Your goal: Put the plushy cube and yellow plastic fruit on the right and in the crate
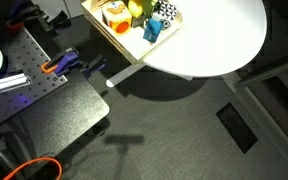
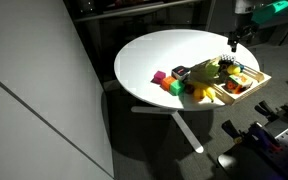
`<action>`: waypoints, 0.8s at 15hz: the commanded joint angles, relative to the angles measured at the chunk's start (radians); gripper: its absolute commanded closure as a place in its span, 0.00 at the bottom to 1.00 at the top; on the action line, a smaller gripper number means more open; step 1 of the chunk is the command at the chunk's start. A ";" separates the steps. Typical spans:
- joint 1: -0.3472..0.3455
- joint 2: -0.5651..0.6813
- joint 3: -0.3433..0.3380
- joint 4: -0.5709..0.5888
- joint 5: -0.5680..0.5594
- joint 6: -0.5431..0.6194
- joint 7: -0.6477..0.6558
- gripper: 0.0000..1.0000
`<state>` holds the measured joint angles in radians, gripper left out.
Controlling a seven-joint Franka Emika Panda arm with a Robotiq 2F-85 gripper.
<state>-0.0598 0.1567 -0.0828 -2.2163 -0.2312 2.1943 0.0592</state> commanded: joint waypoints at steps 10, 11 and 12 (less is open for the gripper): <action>-0.004 -0.243 0.013 -0.090 0.076 -0.192 -0.167 0.00; -0.004 -0.262 0.011 -0.102 0.080 -0.176 -0.190 0.00; -0.004 -0.276 0.009 -0.109 0.083 -0.174 -0.206 0.00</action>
<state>-0.0598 -0.0435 -0.0691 -2.2778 -0.1739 2.0047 -0.0794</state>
